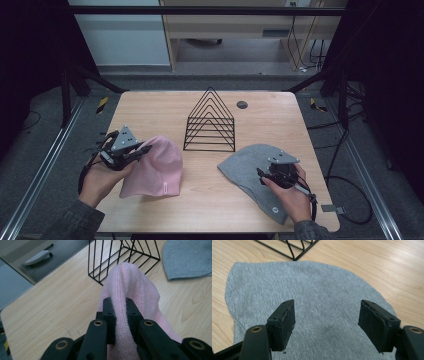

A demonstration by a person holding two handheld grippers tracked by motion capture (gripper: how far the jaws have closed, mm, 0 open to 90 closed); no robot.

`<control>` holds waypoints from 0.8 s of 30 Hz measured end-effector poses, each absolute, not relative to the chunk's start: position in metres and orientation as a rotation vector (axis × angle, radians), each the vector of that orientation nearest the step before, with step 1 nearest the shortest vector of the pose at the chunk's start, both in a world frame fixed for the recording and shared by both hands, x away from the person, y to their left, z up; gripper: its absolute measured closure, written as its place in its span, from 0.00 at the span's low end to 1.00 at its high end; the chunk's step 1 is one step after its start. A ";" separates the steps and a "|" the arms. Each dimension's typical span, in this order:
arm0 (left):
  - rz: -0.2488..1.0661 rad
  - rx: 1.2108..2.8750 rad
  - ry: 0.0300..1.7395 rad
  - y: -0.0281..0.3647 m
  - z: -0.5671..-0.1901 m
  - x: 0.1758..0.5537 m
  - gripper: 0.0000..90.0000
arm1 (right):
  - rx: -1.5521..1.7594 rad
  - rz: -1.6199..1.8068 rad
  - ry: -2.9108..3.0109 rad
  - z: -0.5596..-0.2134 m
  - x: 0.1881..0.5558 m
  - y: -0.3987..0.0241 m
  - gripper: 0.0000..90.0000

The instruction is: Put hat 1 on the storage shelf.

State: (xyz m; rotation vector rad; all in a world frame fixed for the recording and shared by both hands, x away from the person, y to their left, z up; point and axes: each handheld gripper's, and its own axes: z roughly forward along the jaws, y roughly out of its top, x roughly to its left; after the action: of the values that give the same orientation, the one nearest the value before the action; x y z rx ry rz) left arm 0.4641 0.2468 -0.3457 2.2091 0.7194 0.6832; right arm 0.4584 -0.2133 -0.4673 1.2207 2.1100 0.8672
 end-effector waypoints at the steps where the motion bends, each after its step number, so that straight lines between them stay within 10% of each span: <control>1: 0.685 2.210 0.717 0.246 -0.342 0.464 0.91 | 1.223 0.868 2.103 -0.466 0.457 -0.214 0.33; 24: 0.727 2.187 0.660 0.219 -0.265 0.473 0.90 | 1.168 0.967 2.086 -0.448 0.447 -0.193 0.31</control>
State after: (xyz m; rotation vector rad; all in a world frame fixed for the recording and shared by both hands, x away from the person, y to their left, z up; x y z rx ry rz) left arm 0.4726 0.2189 -0.2654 2.1873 0.6596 0.7265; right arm 0.4467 -0.1934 -0.4476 1.1677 2.0856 0.9669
